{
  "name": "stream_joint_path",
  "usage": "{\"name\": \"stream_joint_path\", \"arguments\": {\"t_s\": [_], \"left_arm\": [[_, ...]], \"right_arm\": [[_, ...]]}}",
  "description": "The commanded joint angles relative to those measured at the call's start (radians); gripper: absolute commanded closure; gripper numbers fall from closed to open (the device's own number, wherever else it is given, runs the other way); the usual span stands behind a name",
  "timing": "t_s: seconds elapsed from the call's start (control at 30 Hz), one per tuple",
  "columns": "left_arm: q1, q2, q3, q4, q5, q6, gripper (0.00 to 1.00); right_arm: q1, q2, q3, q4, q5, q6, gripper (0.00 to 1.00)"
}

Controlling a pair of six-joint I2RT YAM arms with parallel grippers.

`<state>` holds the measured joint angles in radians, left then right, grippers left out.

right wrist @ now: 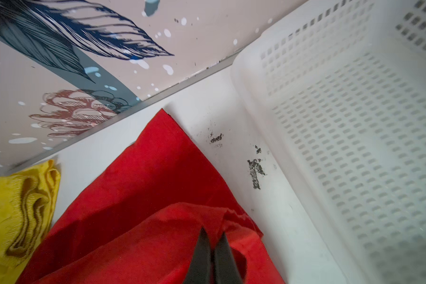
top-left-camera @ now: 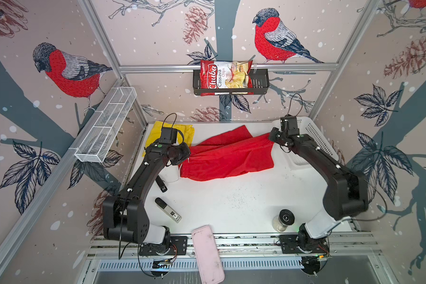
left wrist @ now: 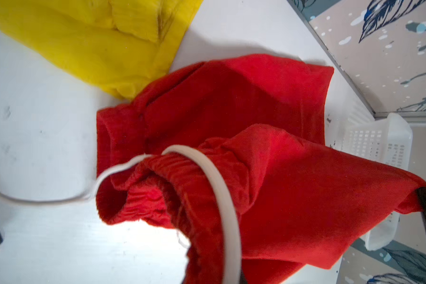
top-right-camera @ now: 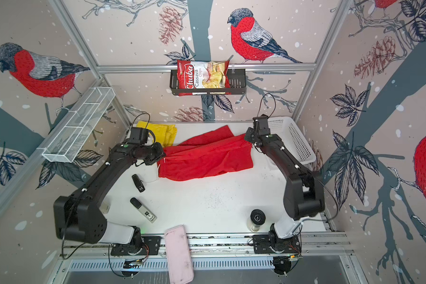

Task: Fold and stack the shorts

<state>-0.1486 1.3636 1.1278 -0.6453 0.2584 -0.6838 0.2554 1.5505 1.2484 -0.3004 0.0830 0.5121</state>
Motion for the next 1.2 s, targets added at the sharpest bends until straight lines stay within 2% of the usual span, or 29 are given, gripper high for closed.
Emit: {"name": "stream_joint_path", "arguments": {"t_s": [0.0, 0.17, 0.3, 0.5, 0.67, 0.9, 1.07, 1.17], "left_arm": [[-0.005, -0.114, -0.122, -0.023, -0.011, -0.044, 1.0], [-0.023, -0.33, -0.356, 0.002, 0.022, -0.109, 1.0], [-0.031, -0.482, -0.491, -0.007, 0.044, -0.155, 1.0], [-0.045, -0.703, -0.619, -0.044, 0.064, -0.251, 1.0], [-0.052, -0.841, -0.714, -0.087, 0.093, -0.321, 1.0], [-0.075, -0.912, -0.746, -0.156, 0.09, -0.346, 1.0], [-0.078, -0.898, -0.715, -0.142, 0.09, -0.347, 1.0], [-0.078, -0.84, -0.675, -0.105, 0.075, -0.338, 1.0]], "right_arm": [[0.024, -0.155, -0.13, -0.011, 0.07, 0.068, 1.0], [0.087, -0.398, -0.363, -0.055, 0.11, 0.166, 1.0], [0.11, -0.536, -0.525, -0.086, 0.1, 0.245, 1.0], [0.121, -0.694, -0.608, -0.155, 0.123, 0.285, 1.0], [0.126, -0.767, -0.638, -0.206, 0.13, 0.3, 1.0], [0.14, -0.854, -0.713, -0.24, 0.124, 0.348, 1.0], [0.139, -0.888, -0.646, -0.276, 0.176, 0.324, 1.0], [0.14, -0.834, -0.56, -0.252, 0.215, 0.283, 1.0]]}}
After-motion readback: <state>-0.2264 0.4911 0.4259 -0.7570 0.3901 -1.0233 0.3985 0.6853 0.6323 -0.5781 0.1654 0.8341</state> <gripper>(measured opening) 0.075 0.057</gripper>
